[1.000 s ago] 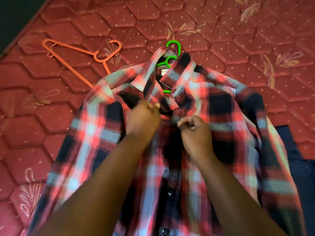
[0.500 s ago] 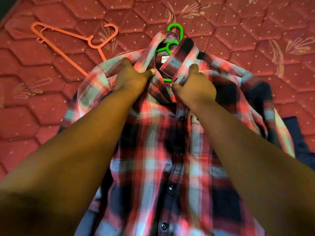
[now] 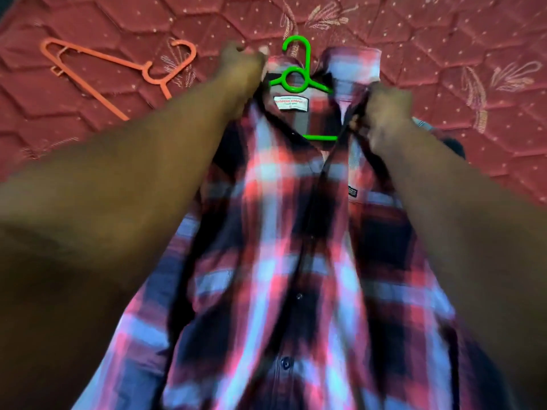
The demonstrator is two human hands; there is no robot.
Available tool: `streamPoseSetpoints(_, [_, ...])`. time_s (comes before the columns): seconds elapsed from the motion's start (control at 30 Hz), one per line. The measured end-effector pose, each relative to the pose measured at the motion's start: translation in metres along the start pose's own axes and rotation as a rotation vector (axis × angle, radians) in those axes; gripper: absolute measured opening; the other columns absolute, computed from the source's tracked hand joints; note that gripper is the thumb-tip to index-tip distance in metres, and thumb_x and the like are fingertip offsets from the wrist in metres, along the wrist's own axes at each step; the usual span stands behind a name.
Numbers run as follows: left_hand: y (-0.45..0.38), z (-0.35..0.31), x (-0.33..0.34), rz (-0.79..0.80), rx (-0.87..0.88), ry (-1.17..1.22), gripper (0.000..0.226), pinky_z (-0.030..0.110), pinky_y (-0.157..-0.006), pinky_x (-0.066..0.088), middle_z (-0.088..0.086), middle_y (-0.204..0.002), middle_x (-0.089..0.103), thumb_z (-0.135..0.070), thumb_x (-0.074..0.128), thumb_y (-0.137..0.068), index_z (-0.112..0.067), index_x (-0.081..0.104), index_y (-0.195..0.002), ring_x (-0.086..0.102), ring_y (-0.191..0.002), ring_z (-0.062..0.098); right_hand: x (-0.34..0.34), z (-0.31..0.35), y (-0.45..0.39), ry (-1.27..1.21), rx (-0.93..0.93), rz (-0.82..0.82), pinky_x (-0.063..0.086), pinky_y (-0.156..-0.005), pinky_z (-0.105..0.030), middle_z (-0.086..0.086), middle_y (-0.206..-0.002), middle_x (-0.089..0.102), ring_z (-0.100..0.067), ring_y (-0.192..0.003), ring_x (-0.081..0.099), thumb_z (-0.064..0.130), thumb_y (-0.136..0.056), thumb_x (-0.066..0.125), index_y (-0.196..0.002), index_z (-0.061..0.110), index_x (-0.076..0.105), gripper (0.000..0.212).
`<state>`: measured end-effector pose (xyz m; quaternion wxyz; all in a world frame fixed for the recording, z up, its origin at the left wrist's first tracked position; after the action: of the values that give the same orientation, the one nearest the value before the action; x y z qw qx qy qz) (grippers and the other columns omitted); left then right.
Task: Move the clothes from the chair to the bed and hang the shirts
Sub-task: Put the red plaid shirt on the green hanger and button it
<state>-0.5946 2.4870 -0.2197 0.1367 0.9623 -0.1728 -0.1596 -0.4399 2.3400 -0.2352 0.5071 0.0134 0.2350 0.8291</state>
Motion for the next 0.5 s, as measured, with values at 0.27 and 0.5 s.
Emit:
streamPoseSetpoints(0.27, [0.027,0.060,-0.006,0.254,0.490,-1.112,0.097,0.051,-0.114,0.013,0.017,-0.159,0.023,-0.070,0.036,-0.090,-0.014,-0.012,-0.154,0.019,-0.147,0.033,-0.019,-0.024,0.028,0.962,-0.808,0.251,0.045,-0.087,-0.046,-0.018,-0.101,0.070,-0.040,-0.100,0.061,0.055,-0.096,0.033,-0.106,0.021,0.069,0.051])
streamPoseSetpoints(0.5, [0.053,0.060,-0.021,-0.286,0.476,-0.589,0.066,0.032,-0.102,0.033,0.019,-0.130,0.048,-0.043,0.054,-0.093,0.004,0.036,-0.135,0.047,-0.120,0.033,-0.033,-0.023,0.021,0.539,-0.598,-0.101,0.042,-0.075,-0.032,-0.005,-0.090,0.067,-0.025,-0.087,0.061,0.023,-0.094,0.048,-0.105,0.015,0.059,0.018])
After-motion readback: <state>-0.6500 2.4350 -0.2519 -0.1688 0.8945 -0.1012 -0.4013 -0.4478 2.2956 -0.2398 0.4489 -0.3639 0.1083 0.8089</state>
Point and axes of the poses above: each hand's wrist, its own y-axis away from the middle knuckle, its own x-axis out of the palm, z = x × y, the point moved 2 cm from there along -y, towards the middle knuckle
